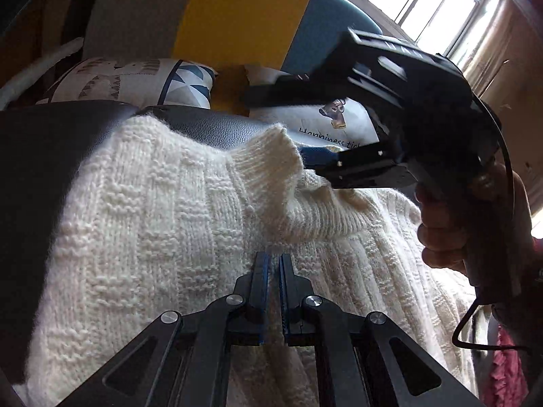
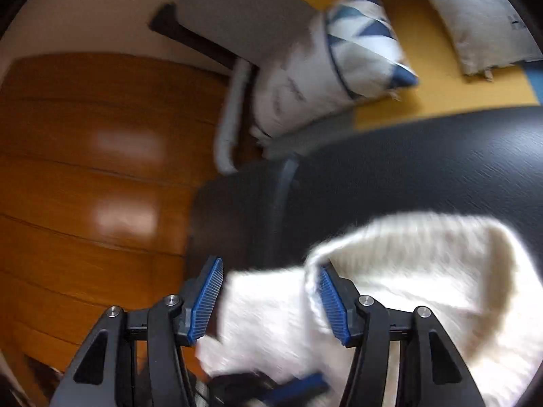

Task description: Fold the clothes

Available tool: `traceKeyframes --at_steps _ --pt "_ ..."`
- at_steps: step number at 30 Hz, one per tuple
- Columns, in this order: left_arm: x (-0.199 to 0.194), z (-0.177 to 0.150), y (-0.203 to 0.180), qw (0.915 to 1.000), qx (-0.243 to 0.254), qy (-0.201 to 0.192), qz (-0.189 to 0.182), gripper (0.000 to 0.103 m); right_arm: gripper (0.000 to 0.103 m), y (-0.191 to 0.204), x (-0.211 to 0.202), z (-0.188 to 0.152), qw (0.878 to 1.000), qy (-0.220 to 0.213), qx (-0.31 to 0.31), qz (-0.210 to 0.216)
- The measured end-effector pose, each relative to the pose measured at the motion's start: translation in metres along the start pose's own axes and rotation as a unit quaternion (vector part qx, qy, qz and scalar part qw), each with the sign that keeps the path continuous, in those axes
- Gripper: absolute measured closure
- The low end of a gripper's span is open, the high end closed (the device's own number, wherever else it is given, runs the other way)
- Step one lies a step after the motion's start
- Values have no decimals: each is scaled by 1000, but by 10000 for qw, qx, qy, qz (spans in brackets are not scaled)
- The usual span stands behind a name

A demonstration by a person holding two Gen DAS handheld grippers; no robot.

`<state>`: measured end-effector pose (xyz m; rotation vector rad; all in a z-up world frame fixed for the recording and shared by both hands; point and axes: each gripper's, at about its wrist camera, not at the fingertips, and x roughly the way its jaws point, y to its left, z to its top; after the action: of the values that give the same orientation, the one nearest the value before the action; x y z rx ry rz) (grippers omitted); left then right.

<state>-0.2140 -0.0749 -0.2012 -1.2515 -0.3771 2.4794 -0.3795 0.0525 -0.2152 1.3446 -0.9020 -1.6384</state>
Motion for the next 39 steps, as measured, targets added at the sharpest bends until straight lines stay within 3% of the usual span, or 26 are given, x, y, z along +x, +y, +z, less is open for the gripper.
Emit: traceKeyframes --at_steps 1,3,5,8,12,16,18,21,25,27,28,29,30,32,35,39 --pt "0 0 -1 10000 8 -7 8 96 45 -2 5 5 9999 -108 73 81" --pt "0 0 -1 10000 18 -11 18 96 45 -12 18 13 9994 -173 243 -177" --pt "0 0 -1 10000 34 -15 43 96 53 -14 20 17 9989 -236 217 -333" --pt "0 0 -3 9999 73 -11 94 96 51 -9 16 19 9975 -210 45 -673" --pt "-1 0 -4 9999 91 -8 118 96 50 3 -19 10 9946 -238 -332 -958" --pt "-3 3 -3 9999 57 0 99 96 49 15 -65 -12 9773 -363 -1005 -1831" --pt "-6 5 -3 10000 13 25 69 96 49 16 -83 -26 9713 -173 -1234 -2028" --pt "-14 17 -3 10000 -22 -59 38 96 49 5 -97 -42 9723 177 -1280 -1948" --pt "-21 50 -4 9993 -139 -335 -34 95 49 -24 -99 -42 9717 182 -980 -2142" --pt "-9 64 -5 9997 -93 -229 76 90 54 -38 -106 -39 9711 -61 -811 -2244" --pt "-2 65 -5 9995 -36 -141 267 88 62 -45 -110 -37 9704 -182 -727 -2294" --pt "10 66 -4 9985 57 22 548 88 86 -52 -113 -36 9695 -304 -642 -2344" --pt "22 64 0 9967 100 198 778 88 99 -59 -117 -35 9686 -419 -568 -2382" --pt "23 56 5 9974 146 10 702 88 101 -67 -125 -38 9712 -546 -618 -2238" --pt "24 54 -1 9957 312 7 872 88 101 -78 -130 -39 9765 -734 -340 -1999" --pt "21 56 -7 9953 315 68 908 87 101 -64 -128 -44 9674 -836 -455 -2346"
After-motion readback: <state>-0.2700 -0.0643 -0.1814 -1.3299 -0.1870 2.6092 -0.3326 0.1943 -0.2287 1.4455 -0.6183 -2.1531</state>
